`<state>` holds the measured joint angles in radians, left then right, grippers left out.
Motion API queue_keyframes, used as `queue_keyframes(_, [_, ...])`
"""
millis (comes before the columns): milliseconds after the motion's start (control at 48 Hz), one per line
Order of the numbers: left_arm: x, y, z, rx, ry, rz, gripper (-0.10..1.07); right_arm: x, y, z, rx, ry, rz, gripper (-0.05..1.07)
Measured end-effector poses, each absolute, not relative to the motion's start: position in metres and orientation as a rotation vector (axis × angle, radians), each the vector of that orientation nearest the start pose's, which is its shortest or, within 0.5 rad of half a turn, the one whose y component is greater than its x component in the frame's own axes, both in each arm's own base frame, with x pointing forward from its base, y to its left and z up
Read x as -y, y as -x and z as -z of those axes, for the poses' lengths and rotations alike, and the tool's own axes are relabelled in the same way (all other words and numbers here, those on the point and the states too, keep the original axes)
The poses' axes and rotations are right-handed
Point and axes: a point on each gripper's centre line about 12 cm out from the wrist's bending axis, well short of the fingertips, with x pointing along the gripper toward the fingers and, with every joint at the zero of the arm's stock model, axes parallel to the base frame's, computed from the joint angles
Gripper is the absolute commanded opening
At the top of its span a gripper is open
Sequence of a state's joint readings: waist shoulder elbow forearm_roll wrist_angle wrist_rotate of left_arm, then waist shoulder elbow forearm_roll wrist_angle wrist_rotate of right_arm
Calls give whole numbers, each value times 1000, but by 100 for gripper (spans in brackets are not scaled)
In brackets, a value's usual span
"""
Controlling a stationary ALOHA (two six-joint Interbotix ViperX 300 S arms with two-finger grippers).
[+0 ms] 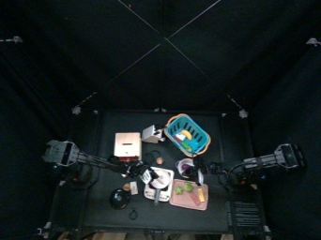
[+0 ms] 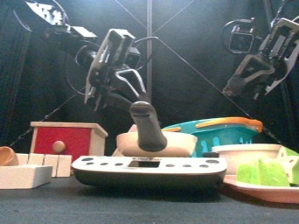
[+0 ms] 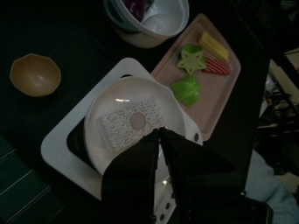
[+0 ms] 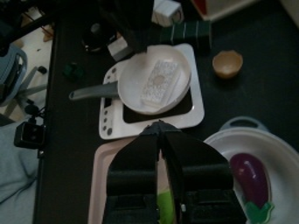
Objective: Grab egg block
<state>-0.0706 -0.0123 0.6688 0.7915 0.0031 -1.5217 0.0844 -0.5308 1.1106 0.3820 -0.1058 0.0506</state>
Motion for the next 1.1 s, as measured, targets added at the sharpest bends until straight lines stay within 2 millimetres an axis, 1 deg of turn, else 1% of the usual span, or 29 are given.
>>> queue_keyframes(21, [28,-384,-174,-649,672,-171,54,-17,-254,-196,-487,-395,59,2])
queue_keyframes(229, [28,-360,-193,-609,560,-100,54,-39,-246,-193,-749,-587,10,2])
queue_keyframes(312, [27,-349,-199,-596,516,-83,54,-46,-243,-190,-820,-663,-4,2])
queue_keyframes(333, [27,-349,-199,-596,516,-83,54,-47,-242,-189,-835,-679,-5,2])
queue_keyframes(396, [26,-338,-201,-590,457,-64,54,-51,-240,-188,-873,-725,-13,2])
queue_keyframes(521, [20,-322,-204,-577,355,-42,54,-59,-238,-194,-937,-812,-45,2])
queue_keyframes(667, [11,-306,-214,-537,307,-46,54,-59,-244,-208,-968,-913,-42,2])
queue_keyframes(792, [4,-293,-224,-495,281,-56,54,-47,-247,-216,-1000,-1022,54,2])
queue_keyframes(875, [-1,-284,-229,-468,261,-65,54,-40,-244,-218,-1056,-1074,144,2])
queue_keyframes(1021, [-5,-271,-236,-434,234,-68,54,-31,-236,-218,-1141,-1099,333,2])
queue_keyframes(1104, [-6,-265,-236,-426,229,-70,54,-33,-231,-215,-1154,-1107,433,2])
